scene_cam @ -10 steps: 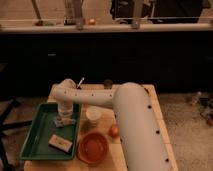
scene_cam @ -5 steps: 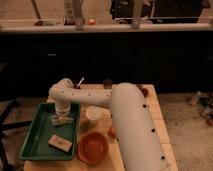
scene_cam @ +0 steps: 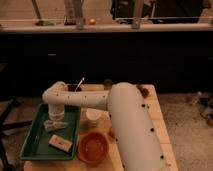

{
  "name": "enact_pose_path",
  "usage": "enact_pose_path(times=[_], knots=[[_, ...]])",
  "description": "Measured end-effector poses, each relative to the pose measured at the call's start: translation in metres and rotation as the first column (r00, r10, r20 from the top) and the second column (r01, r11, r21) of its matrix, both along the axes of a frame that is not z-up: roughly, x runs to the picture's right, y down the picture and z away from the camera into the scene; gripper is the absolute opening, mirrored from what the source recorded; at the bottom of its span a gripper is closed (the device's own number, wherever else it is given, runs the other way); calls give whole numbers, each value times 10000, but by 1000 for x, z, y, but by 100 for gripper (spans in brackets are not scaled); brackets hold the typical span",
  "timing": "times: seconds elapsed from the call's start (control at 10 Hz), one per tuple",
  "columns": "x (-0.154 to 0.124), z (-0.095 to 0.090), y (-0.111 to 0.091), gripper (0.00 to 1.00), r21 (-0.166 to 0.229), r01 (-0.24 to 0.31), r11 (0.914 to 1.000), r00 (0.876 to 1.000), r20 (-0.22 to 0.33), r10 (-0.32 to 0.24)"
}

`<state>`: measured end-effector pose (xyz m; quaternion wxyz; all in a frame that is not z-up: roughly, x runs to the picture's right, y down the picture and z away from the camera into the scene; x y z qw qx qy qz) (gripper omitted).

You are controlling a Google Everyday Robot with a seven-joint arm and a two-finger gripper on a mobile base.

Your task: Wipe tray with towel

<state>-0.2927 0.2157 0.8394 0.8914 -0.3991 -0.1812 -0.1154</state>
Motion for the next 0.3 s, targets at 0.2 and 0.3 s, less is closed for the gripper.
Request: enact_pose_path(times=[0.2, 0.3], knots=[[-3, -22, 9, 14, 93, -261, 9996, 9993, 287, 258], [-2, -27, 7, 22, 198, -418, 9989, 9985, 349, 411]])
